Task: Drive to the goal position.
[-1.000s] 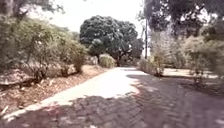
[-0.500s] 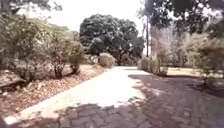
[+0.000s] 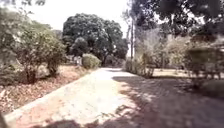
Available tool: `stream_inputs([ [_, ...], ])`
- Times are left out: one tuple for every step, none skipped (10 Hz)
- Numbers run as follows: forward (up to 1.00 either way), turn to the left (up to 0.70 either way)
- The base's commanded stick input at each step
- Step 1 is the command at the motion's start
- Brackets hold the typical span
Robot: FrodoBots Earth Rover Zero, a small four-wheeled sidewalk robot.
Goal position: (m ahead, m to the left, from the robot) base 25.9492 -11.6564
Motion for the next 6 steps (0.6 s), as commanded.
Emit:
stream_inputs([
  [0.7,0.0],
  [0.7,0.0],
  [0.7,0.0],
  [0.7,0.0],
  [0.7,0.0],
  [0.7,0.0],
])
